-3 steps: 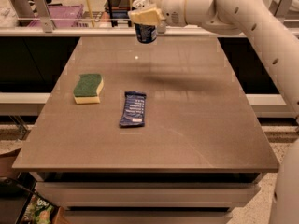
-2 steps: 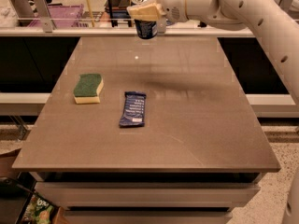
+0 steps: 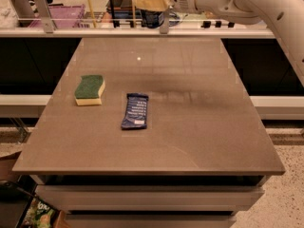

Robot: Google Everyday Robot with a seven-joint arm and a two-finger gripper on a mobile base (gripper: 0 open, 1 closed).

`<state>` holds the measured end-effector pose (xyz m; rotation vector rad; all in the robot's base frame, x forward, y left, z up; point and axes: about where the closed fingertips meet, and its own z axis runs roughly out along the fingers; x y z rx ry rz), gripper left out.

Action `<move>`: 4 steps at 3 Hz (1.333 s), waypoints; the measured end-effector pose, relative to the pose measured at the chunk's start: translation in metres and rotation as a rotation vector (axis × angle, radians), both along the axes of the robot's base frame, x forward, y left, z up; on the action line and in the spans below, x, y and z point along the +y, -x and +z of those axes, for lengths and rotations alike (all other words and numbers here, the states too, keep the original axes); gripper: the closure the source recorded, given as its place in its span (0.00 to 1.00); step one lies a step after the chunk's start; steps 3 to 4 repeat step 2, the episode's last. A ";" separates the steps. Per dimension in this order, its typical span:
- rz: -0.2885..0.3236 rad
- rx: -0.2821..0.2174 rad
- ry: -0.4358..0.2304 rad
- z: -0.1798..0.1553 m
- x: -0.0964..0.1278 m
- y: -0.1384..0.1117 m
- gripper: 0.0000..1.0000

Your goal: Pick pepsi can

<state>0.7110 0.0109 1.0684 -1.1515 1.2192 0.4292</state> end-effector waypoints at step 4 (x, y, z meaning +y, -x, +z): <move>-0.008 -0.057 0.014 0.014 -0.001 0.008 1.00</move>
Offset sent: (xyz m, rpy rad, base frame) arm -0.0071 -0.0011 0.0126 -0.0119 -0.0499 -0.0071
